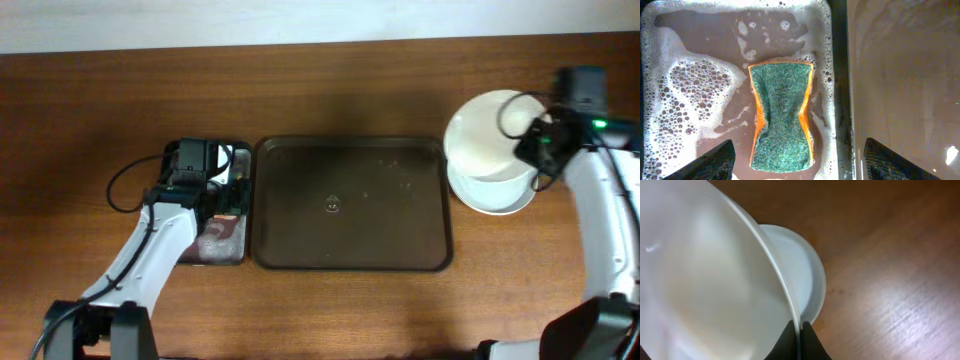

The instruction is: Clean dirty plates on tray and stack at the side

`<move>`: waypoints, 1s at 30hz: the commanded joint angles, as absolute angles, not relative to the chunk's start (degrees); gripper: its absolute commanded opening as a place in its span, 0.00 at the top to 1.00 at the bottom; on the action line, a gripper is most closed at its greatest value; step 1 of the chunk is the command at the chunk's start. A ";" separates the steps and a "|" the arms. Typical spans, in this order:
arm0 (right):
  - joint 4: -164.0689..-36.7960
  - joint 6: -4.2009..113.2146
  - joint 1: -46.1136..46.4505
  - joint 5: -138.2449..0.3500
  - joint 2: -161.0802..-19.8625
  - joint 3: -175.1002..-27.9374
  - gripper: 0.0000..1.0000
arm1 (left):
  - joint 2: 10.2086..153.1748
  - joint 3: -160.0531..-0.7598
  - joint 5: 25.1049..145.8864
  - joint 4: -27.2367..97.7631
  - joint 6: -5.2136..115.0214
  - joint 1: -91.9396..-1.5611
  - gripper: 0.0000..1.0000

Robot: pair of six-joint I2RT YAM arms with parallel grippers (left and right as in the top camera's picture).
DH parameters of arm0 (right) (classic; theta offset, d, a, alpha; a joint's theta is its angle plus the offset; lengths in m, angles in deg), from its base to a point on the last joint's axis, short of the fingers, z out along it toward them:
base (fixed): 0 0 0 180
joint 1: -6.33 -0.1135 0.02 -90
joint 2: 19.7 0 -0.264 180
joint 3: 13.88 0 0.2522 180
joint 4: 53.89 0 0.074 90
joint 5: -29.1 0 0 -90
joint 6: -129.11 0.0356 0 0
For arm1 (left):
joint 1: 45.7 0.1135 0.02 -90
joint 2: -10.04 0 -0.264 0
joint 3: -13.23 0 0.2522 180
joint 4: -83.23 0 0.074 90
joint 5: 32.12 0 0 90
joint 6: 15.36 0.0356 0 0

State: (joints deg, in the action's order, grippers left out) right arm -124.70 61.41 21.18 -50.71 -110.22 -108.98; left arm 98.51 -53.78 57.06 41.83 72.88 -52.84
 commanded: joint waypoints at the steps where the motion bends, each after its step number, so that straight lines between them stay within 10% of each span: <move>1: -124.46 61.72 27.65 -58.03 -114.07 -106.12 0.96 | 97.26 -54.55 57.74 41.46 71.07 -52.55 0.18; 7: -123.76 59.29 28.81 -59.19 -122.28 -105.42 0.96 | 97.26 -54.55 57.76 41.26 69.89 -52.55 0.18; 10: -123.59 59.29 28.81 -60.83 -123.05 -105.42 0.53 | 97.22 -54.55 57.76 41.28 69.86 -52.55 0.18; 19: -128.14 45.13 17.82 -79.52 -122.48 -109.70 0.38 | 95.04 -62.81 60.32 31.06 66.52 -45.97 0.00; 22: -131.37 43.82 10.19 -72.98 -121.91 -110.93 0.01 | 95.04 -66.31 60.51 22.05 66.30 -44.27 0.00; 30: -137.80 48.82 -0.26 -64.83 -113.69 -107.89 0.01 | 90.88 -65.76 60.54 3.78 64.23 -44.27 0.01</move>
State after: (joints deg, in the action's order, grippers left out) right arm -138.30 46.24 1.29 -69.00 -119.53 -109.75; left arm 95.54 -65.94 59.88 5.16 65.12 -44.40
